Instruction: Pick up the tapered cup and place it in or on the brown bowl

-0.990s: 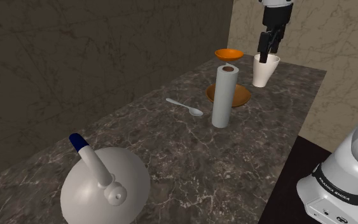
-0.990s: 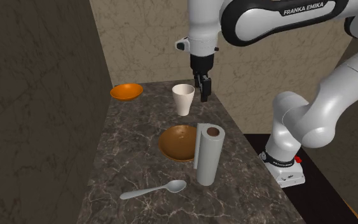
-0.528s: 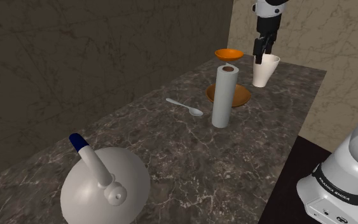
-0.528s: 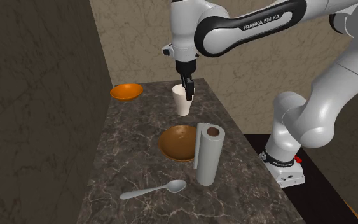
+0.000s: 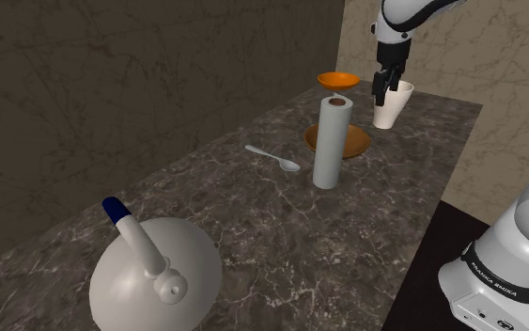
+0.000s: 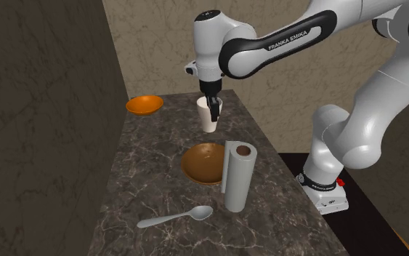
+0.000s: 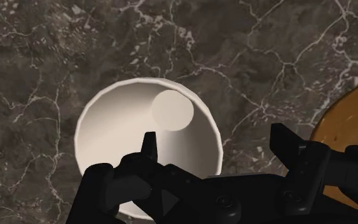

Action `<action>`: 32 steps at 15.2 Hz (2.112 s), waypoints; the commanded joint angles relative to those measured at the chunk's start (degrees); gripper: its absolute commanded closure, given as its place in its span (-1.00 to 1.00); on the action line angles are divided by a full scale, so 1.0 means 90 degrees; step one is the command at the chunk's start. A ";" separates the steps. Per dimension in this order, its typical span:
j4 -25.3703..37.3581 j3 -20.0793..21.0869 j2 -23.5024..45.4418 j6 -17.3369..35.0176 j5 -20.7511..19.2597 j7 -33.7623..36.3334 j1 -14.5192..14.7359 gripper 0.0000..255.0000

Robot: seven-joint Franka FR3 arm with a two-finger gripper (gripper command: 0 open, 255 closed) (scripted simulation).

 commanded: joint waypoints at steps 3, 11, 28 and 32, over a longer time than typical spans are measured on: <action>-0.0049 -0.0015 0.0014 0.0070 -0.0011 -0.0004 -0.0008 -1.00; -0.0049 -0.0014 0.0014 0.0069 -0.0011 -0.0004 -0.0008 1.00; 0.0754 0.0051 -0.0141 -0.0879 0.0068 -0.0156 0.0017 1.00; 0.1083 0.0073 -0.0153 -0.1216 0.0092 -0.0211 0.0024 1.00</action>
